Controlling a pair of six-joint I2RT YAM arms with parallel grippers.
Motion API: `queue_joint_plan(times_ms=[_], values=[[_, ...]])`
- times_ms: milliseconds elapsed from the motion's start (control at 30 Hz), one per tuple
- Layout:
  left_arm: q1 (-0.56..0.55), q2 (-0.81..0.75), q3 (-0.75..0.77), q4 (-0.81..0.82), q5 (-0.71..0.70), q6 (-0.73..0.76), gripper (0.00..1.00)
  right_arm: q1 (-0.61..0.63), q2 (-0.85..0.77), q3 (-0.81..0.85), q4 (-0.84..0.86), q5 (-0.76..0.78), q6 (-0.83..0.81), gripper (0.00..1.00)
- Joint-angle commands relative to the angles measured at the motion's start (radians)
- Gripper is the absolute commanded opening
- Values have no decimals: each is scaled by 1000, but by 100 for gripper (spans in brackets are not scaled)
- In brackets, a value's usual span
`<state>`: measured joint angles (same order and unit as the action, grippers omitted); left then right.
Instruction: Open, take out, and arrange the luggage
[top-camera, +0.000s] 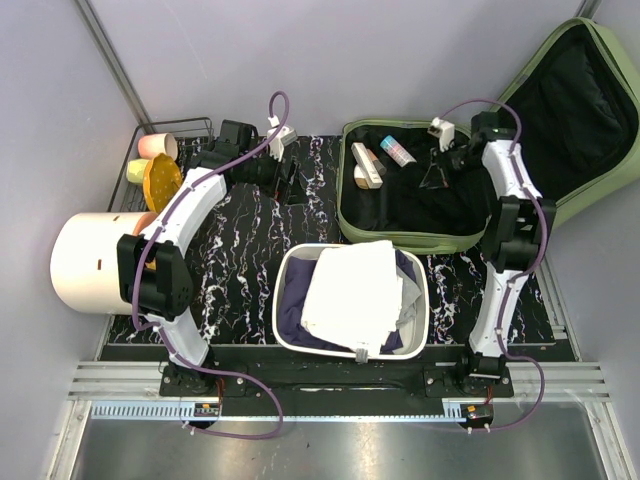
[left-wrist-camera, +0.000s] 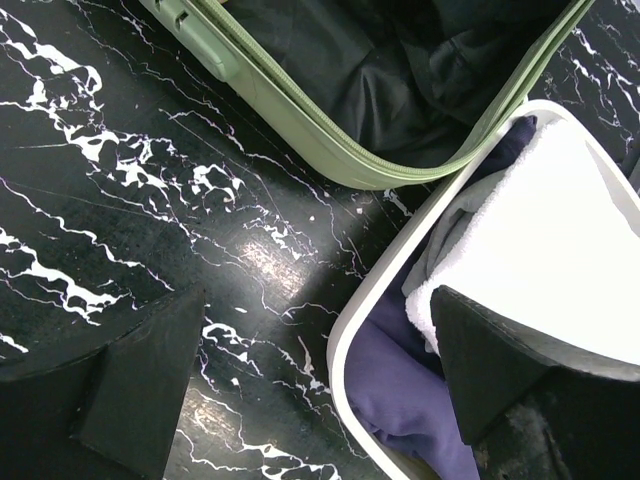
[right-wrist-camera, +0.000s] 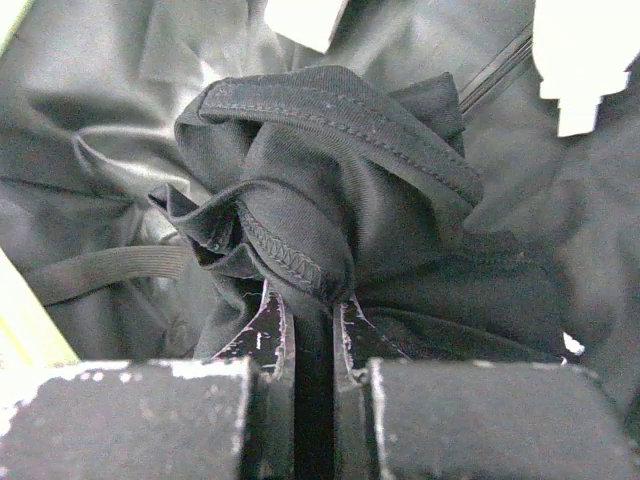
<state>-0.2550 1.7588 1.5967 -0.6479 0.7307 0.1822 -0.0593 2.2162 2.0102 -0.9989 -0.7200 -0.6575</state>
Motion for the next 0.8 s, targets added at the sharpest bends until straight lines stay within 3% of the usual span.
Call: queue_joint_plan(times_ms=[0, 467, 767], values=[[3, 4, 20, 63, 38, -35, 99, -39, -127, 59, 62, -174, 65, 0], [-4, -15, 5, 86, 35, -55, 99, -70, -395, -77, 189, -260, 90, 0], [-13, -28, 0, 94, 41, -50, 99, -65, -682, -235, 51, -309, -63, 0]])
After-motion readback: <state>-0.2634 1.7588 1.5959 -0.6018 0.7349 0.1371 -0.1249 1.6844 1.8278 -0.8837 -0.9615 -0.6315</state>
